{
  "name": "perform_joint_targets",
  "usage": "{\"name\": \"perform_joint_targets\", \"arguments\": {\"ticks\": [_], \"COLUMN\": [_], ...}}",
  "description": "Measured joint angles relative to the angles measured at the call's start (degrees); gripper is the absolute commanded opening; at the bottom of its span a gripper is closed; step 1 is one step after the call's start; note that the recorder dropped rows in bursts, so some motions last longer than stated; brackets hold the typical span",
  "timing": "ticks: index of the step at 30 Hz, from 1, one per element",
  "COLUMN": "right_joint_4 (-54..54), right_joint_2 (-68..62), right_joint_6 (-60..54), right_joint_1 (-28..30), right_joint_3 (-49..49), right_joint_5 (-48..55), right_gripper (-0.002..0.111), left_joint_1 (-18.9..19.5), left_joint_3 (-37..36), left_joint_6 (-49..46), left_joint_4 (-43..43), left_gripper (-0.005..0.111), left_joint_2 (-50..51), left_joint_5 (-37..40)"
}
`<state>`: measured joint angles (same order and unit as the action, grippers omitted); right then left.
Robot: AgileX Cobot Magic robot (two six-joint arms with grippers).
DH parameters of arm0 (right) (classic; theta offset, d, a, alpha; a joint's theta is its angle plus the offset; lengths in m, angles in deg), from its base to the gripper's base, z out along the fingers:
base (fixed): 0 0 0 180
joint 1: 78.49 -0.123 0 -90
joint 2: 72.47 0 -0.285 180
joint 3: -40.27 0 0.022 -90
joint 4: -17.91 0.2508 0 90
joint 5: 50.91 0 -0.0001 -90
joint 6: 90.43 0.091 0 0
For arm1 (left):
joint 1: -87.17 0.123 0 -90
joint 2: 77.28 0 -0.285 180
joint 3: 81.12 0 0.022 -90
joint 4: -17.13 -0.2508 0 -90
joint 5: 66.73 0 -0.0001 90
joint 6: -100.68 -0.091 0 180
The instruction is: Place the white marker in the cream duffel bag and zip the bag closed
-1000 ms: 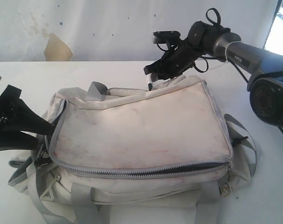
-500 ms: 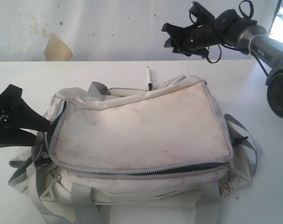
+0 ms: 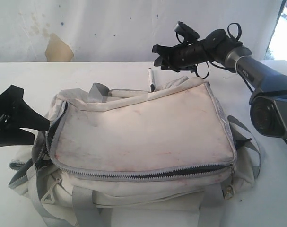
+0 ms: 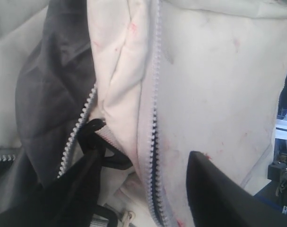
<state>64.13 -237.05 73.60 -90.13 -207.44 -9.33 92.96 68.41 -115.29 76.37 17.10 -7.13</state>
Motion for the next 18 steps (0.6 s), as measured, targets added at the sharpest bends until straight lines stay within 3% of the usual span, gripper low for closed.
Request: {"name": "perform_joint_targets", "arguments": {"ticks": [13, 15, 18], "right_joint_4": [-4.49, -4.76, -4.99], "right_joint_2": [-3.5, -3.61, -3.36], "right_joint_6": [-7.45, -7.45, -2.35], "right_joint_1": [-1.44, -1.44, -1.33], "right_joint_3": [-0.2, -0.2, -1.34], "right_joint_5": [-4.83, -4.6, -1.08], "right_gripper": [0.028, 0.024, 0.0], "left_joint_1": [0.0, 0.0, 0.0], "left_joint_3": [0.0, 0.0, 0.0], "left_joint_6": [-0.11, -0.22, -0.22], "left_joint_4": [-0.13, -0.13, -0.13], "left_gripper": [0.057, 0.057, 0.057], "left_joint_2": [0.0, 0.0, 0.0], "left_joint_5": [-1.55, -2.05, -2.05]}}
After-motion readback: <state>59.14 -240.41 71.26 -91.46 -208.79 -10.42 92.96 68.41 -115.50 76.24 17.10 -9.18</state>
